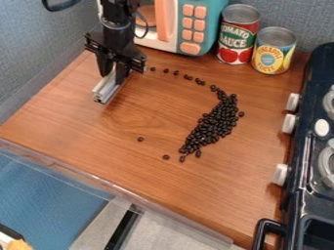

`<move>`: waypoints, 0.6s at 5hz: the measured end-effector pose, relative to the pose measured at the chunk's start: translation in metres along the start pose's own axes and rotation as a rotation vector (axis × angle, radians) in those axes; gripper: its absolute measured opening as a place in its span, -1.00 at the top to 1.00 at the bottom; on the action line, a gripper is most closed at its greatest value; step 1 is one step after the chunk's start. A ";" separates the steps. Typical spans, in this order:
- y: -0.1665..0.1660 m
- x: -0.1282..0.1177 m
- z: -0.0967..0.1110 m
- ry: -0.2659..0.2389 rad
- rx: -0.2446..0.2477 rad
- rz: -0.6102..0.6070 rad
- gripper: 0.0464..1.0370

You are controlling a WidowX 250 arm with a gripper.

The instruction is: Sweep into pile

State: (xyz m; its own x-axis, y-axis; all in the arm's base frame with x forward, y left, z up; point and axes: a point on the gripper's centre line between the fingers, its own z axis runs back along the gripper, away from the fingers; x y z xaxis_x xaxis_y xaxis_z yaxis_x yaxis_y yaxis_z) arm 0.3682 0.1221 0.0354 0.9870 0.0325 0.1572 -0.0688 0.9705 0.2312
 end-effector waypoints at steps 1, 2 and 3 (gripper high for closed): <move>0.003 0.003 -0.012 0.013 0.028 -0.010 0.40; 0.003 0.009 -0.013 0.004 0.055 -0.038 0.40; 0.004 0.014 -0.014 -0.022 0.067 -0.098 0.40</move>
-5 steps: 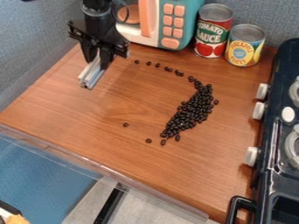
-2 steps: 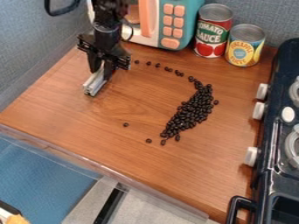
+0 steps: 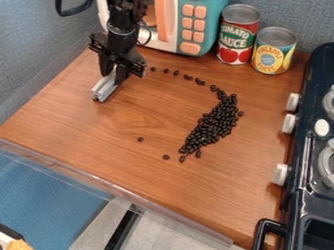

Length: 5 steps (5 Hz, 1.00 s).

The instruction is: Sweep into pile

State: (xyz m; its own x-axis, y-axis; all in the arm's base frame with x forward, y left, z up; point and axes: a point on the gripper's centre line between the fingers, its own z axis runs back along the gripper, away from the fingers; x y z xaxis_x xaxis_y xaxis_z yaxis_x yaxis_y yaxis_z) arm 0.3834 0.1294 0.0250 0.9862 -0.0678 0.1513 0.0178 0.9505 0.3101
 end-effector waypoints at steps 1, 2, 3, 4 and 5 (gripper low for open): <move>-0.005 0.002 0.000 -0.010 -0.033 -0.060 0.40; -0.015 0.005 0.003 -0.019 -0.077 -0.096 0.40; -0.027 0.005 0.006 -0.007 -0.116 -0.095 0.40; -0.056 0.011 0.013 -0.018 -0.147 -0.138 0.40; -0.068 0.012 0.017 -0.025 -0.149 -0.163 0.40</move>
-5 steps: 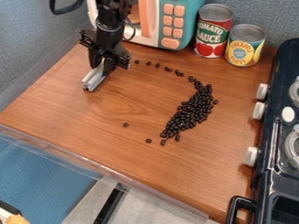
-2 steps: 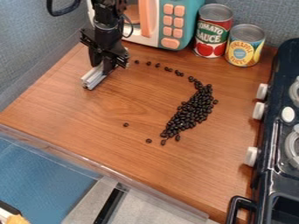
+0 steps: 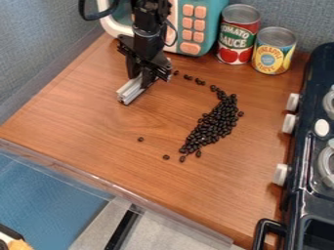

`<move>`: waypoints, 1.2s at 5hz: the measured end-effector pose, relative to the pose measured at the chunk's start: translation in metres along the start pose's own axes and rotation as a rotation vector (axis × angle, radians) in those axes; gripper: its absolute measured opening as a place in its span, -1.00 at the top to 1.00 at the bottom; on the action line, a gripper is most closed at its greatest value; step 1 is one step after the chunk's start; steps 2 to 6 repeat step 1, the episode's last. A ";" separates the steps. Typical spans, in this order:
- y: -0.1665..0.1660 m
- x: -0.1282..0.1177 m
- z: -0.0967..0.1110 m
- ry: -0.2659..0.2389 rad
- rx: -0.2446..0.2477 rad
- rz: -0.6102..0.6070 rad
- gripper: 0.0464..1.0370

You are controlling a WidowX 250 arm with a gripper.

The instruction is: Sweep into pile

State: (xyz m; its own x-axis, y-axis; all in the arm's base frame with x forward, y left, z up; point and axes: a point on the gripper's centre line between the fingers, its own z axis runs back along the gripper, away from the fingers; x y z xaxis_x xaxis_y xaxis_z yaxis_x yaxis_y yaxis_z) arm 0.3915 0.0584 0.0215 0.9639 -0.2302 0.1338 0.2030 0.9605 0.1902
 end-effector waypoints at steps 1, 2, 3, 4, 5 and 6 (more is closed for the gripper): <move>-0.015 0.004 0.003 -0.013 0.009 -0.039 0.40; -0.015 0.004 0.003 -0.013 0.009 -0.039 0.40; -0.015 0.004 0.003 -0.013 0.009 -0.039 0.40; -0.015 0.004 0.003 -0.013 0.009 -0.039 0.40; -0.015 0.004 0.003 -0.013 0.009 -0.039 0.40; -0.015 0.004 0.003 -0.013 0.009 -0.039 0.40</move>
